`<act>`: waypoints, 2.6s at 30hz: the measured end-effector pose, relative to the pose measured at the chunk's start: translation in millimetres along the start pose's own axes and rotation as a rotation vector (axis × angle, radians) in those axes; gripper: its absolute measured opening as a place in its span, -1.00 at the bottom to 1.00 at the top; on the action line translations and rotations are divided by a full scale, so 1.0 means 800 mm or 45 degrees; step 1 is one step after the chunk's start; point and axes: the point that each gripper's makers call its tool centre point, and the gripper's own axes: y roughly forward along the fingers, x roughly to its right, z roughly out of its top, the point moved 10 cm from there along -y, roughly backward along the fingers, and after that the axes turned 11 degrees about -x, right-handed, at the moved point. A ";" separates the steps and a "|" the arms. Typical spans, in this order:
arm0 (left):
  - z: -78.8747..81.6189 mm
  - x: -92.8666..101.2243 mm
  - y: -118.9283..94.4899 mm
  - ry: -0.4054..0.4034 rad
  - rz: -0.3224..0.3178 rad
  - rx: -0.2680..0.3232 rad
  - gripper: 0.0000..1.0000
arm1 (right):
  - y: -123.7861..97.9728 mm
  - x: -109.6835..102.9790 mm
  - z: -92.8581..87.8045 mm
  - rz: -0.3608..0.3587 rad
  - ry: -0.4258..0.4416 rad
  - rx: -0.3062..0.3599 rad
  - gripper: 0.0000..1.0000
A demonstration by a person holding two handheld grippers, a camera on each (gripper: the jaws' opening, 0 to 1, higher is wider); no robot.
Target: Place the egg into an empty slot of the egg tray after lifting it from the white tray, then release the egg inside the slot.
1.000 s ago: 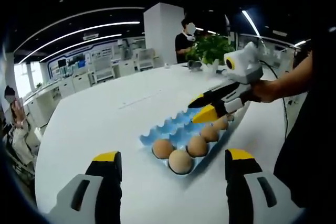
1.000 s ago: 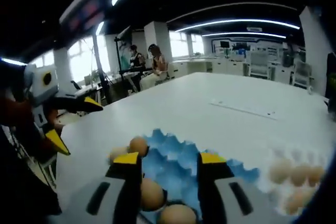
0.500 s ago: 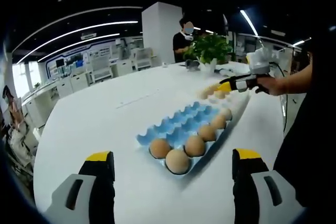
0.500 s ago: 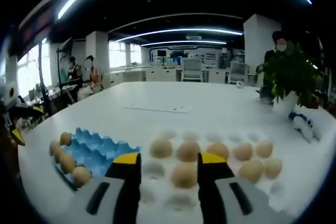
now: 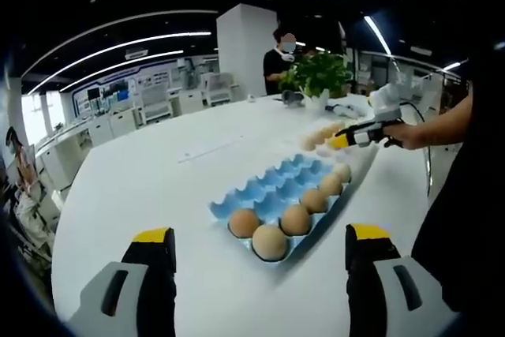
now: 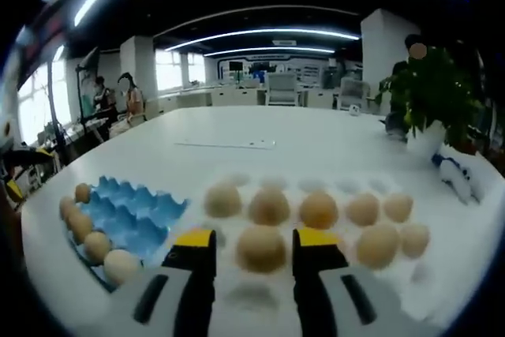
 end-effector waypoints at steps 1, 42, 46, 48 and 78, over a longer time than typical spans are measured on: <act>0.000 -0.001 0.000 -0.004 0.000 0.002 0.81 | 0.001 0.000 0.000 0.000 -0.003 -0.001 -0.27; 0.005 0.000 -0.001 0.007 -0.006 0.020 0.78 | -0.027 -0.013 0.032 0.036 -0.215 0.113 -0.52; 0.004 -0.001 -0.001 0.002 -0.006 0.025 0.79 | -0.028 -0.018 0.036 0.052 -0.219 0.122 -0.52; 0.004 -0.001 -0.002 0.006 -0.002 0.026 0.79 | -0.027 -0.021 0.037 0.063 -0.220 0.119 -0.52; 0.001 -0.004 -0.004 0.003 0.030 0.036 0.78 | -0.010 -0.108 0.061 0.309 -0.296 0.180 -0.52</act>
